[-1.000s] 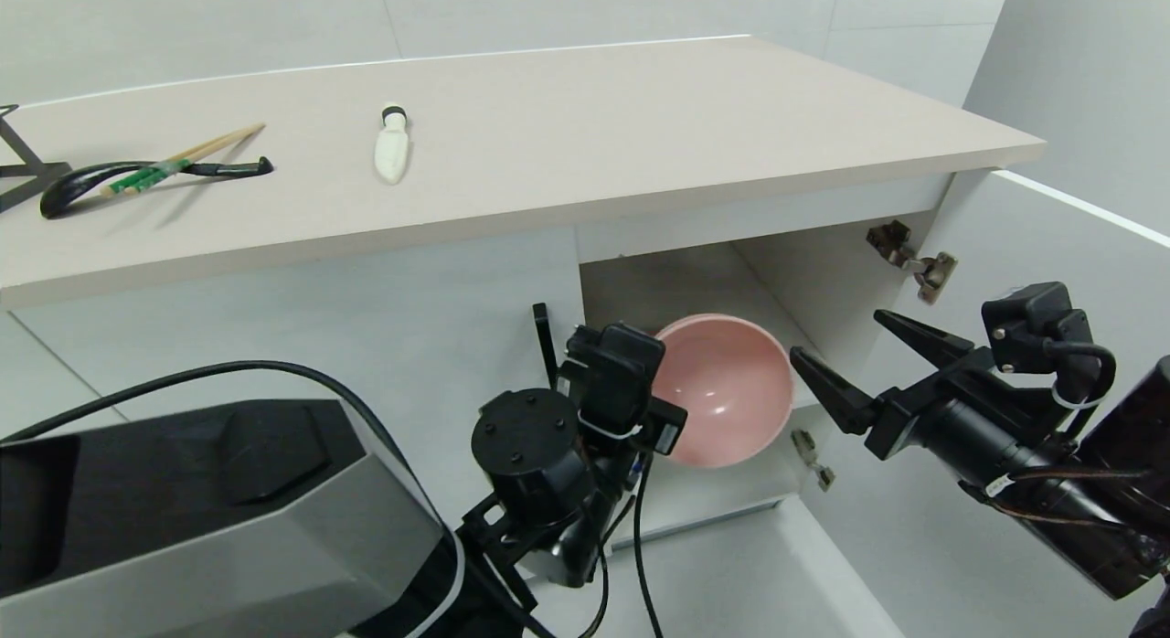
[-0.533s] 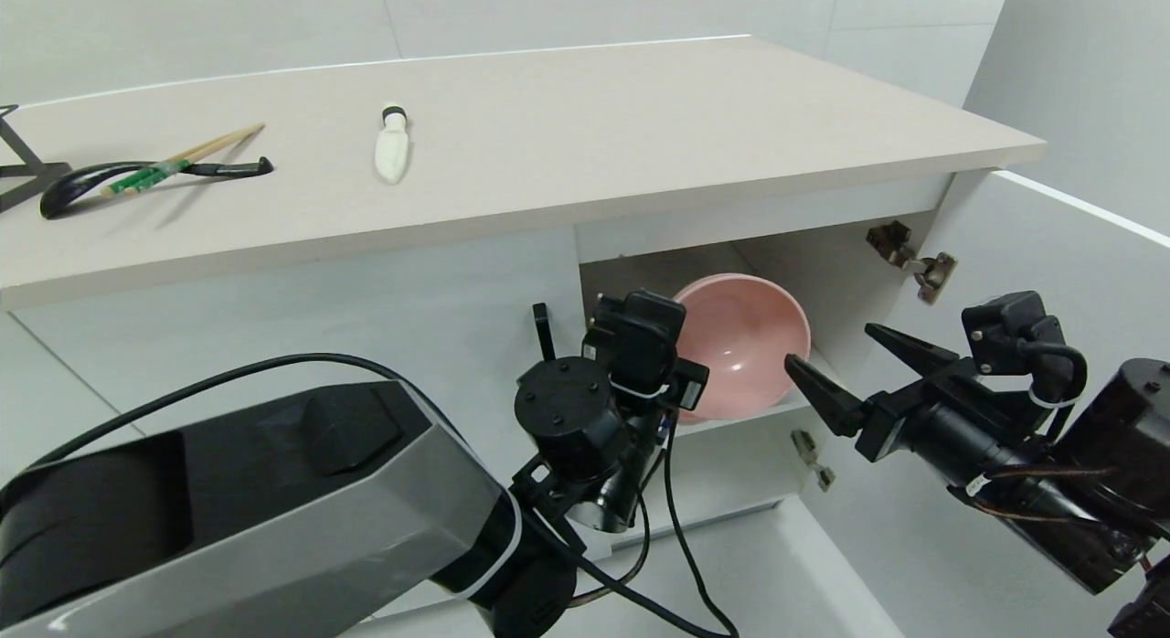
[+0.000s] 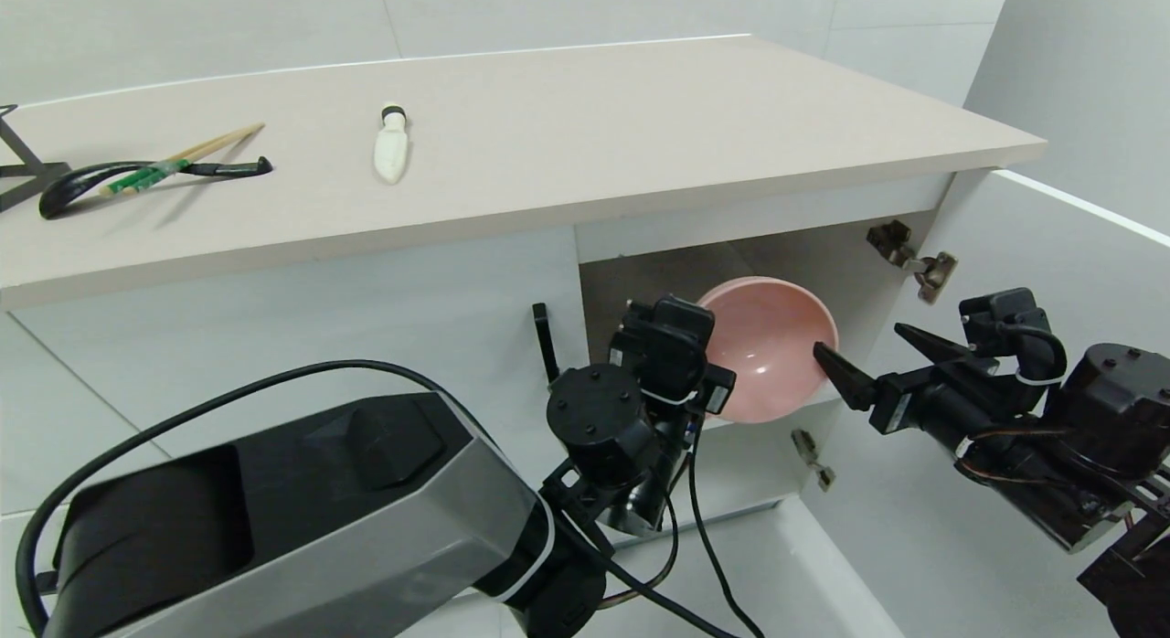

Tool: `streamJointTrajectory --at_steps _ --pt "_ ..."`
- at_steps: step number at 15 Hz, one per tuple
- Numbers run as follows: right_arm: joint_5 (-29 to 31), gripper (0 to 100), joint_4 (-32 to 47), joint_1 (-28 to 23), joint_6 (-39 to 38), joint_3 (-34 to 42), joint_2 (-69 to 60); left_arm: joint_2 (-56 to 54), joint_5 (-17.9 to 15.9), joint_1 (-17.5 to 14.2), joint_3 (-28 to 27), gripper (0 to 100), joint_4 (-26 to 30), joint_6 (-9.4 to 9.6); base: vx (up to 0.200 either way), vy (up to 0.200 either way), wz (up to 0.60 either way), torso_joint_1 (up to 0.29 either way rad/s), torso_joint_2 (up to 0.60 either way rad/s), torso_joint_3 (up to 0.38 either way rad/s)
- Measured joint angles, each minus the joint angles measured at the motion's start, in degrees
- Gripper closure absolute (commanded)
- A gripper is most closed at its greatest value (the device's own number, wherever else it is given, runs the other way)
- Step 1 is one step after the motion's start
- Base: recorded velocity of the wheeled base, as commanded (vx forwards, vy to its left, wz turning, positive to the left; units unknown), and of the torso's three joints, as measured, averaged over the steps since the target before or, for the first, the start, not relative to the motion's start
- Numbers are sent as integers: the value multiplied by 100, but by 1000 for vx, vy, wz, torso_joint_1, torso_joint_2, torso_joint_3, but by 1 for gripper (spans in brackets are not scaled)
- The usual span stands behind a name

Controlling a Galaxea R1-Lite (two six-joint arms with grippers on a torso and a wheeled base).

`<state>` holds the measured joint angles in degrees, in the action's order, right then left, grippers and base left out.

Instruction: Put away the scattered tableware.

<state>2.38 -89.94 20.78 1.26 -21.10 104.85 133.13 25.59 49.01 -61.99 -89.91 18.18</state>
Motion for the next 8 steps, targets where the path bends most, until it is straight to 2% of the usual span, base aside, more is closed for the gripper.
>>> streamJointTrajectory --at_steps 8 --pt "0 0 0 21 -93 -100 -35 5 13 197 -134 100 -4 -45 0 0 0 0 0 0"
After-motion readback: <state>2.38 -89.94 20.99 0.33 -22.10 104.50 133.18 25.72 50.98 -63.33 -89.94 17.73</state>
